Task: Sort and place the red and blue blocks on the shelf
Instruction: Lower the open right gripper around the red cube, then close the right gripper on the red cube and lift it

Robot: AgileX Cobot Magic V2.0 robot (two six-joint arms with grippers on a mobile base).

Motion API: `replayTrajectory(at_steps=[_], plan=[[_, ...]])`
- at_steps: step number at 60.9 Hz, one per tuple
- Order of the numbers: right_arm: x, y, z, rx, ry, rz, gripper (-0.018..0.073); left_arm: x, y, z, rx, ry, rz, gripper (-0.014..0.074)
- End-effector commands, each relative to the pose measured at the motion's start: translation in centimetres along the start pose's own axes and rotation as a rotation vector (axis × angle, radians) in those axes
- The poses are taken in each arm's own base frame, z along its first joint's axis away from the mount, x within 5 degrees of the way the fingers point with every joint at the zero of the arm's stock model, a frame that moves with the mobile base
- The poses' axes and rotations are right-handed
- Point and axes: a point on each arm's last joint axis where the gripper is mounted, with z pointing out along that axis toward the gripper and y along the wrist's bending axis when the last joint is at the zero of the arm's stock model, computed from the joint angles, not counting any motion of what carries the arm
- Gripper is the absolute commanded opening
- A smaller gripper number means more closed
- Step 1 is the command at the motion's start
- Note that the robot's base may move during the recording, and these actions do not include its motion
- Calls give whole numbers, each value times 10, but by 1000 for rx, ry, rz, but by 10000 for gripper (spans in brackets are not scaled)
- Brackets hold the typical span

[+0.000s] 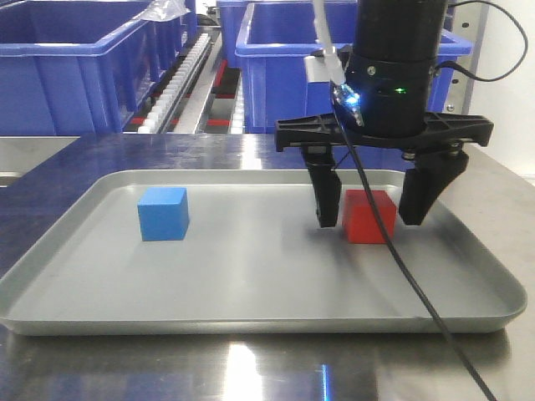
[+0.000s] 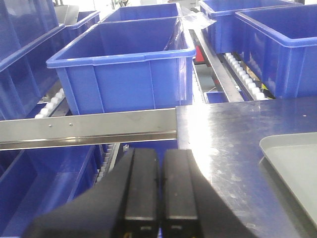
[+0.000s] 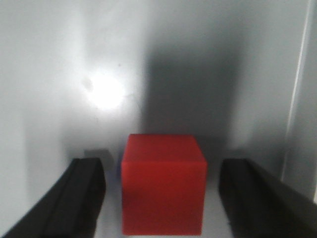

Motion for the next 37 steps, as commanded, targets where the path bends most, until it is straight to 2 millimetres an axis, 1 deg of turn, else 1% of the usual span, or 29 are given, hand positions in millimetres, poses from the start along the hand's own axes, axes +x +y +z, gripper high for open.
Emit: replayTrajectory(at_steps=[1,2,3,4,5,9,13,22,29,33,37], plan=[[-6,0,-25,-39,-73,6,279,-1,0,0,-1,-75,-11,126],[-5,0,-25,-38,-71,6,217,-1,0,0,-1,-75,-11,126],[-5,0,-26,-39,-72,7,123,-1,0,0,-1,-75,-11,126],[-5,0,-26,-39,-72,7,60,-1,0,0,-1,-75,-11,126],[-6,0,-27,-40,-75,9,16,-1,0,0,-1,-75,-11,126],[-6,-1,-30,-47,-86,11,115,-1,0,0,-1,-75,-11,126],[-6,-1,-34,-58,-103,11,169,-1,0,0,-1,-75,-11,126],[-7,-2,-46,-78,-149,-2,174,-1,0,0,-1,-75,-11,126],[-8,-7,-56,-102,-206,-77,174,-1,0,0,-1,-75,-11,126],[-9,-15,-60,-115,-255,-141,174,-1,0,0,-1,-75,-11,126],[-6,-27,-63,-109,-286,-189,174,-1,0,0,-1,-75,-11,126]])
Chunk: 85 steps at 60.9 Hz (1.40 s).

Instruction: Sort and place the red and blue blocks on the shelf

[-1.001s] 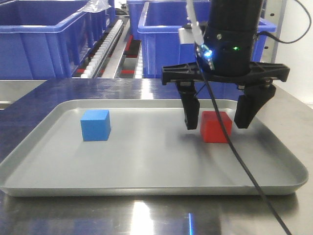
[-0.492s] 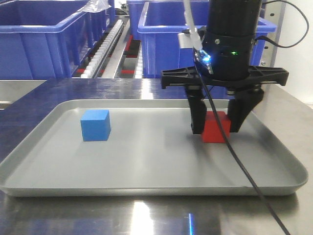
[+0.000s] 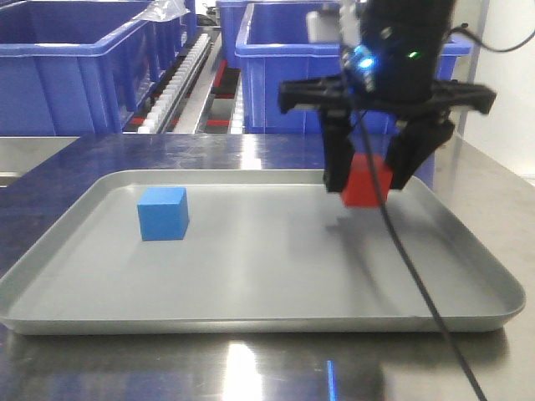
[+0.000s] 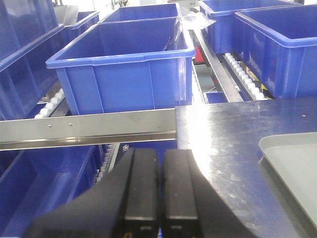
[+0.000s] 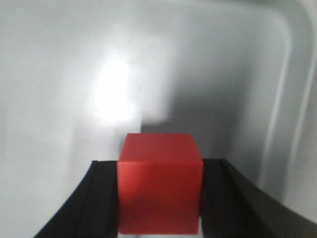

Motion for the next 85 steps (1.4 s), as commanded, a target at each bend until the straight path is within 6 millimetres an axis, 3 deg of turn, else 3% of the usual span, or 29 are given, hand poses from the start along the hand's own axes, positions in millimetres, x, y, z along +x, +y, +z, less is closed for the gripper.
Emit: replayTrajectory(at_steps=[1,12,20,35,62,85], plan=[[-5,-15,-32,-31,-147,-88,174,-1,0,0,-1,-75,-11,126],[16,-57,-52,-5,-250,-118,160,-1,0,0,-1,-75,-11,126],[39,-87,-70,24,-363,-174,42,-1,0,0,-1,-75,-11,126],[91,-129,-99,64,-592,-34,49,-1,0,0,-1,-75,-11,126],[177,-135,-151,64,-963,33,49,-1,0,0,-1,-75,-11,126],[215,-131,-180,57,-1161,13,49,-1,0,0,-1,-75,-11,126]])
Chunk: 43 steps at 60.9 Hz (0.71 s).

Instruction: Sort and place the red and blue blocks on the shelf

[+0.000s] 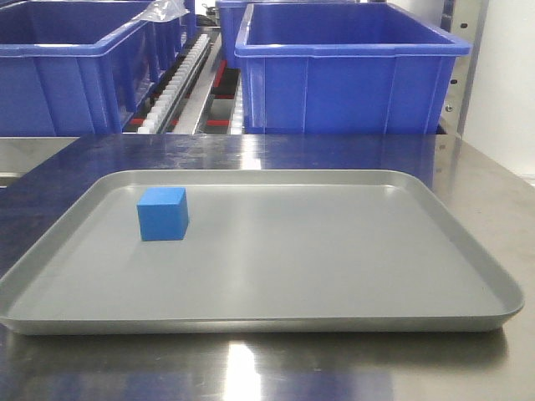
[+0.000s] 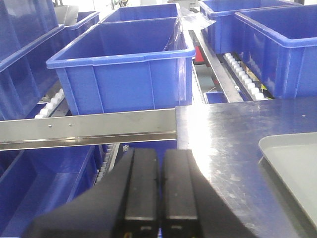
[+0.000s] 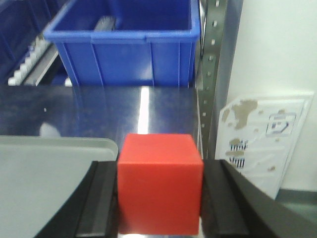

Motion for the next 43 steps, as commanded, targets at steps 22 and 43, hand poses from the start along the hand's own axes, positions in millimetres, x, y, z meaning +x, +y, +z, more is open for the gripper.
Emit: replayTrajectory(at_steps=[22,43], plan=[[-17,1,-8,-1,-130,-17,49,-1,0,0,-1,-75,-11,126],[-17,1,-8,-1,-130,-17,49,-1,0,0,-1,-75,-11,126]])
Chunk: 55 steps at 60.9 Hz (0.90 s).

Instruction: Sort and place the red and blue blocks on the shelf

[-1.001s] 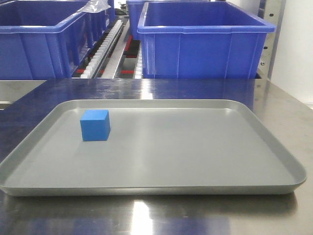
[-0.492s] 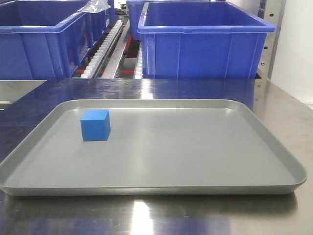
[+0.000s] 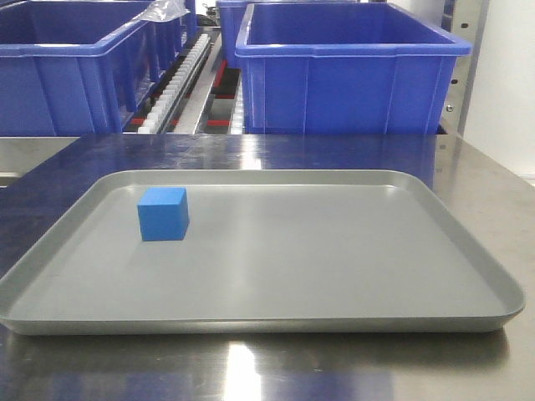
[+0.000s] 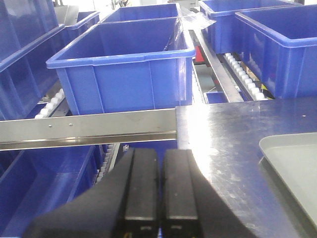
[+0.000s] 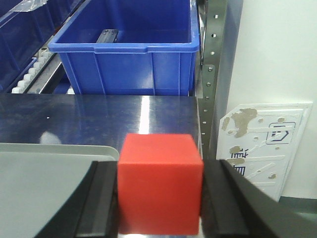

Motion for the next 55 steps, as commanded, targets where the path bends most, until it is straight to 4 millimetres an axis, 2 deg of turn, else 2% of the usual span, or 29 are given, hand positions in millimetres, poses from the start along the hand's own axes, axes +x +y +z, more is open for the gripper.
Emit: replayTrajectory(at_steps=[1,29,36,48,55], plan=[[-16,1,-3,0,-110,-17,49,-1,0,0,-1,-75,-11,126],[-16,1,-3,0,-110,-17,49,-2,0,-1,-2,-84,-11,126],[-16,1,-3,0,-110,-17,49,-3,-1,-1,14,-88,-124,126],[-16,1,-3,0,-110,-17,49,-30,-4,5,100,-51,-316,126],[-16,1,-3,0,-110,-17,49,-48,-10,19,164,70,-470,126]])
